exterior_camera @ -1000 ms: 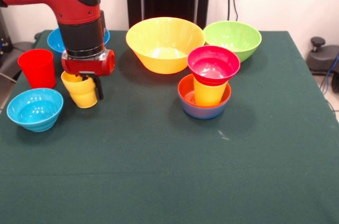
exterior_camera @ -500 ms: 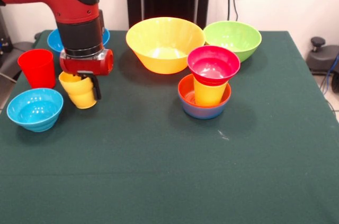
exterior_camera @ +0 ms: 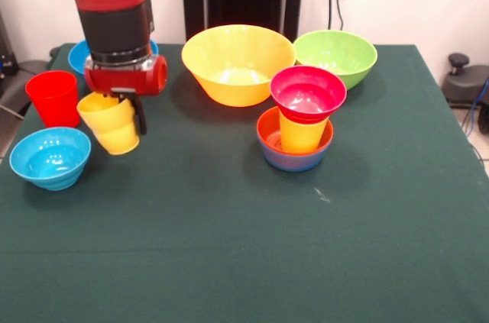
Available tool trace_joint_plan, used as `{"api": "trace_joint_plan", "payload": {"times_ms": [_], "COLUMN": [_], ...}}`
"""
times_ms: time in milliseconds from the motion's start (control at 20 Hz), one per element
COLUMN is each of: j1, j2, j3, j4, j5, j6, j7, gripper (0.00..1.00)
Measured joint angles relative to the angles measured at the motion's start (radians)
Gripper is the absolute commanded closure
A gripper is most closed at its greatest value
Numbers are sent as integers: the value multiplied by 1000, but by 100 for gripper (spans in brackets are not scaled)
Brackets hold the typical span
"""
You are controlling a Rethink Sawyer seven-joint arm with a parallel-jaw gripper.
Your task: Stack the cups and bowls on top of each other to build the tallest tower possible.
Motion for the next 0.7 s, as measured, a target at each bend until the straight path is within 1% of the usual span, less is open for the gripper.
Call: {"api": "trace_joint_plan", "payload": {"times_ms": [150, 350, 500, 700], "j1": [7, 25, 35, 63], "j2": [-32, -96, -125, -179], "j3": [11, 28, 34, 44], "j4": [6, 13, 18, 28], "j5": [39, 104, 129, 176], "j6": [14, 47, 65, 98], "j7": [0, 0, 0, 0], "gripper": [100, 100, 100, 100]}}
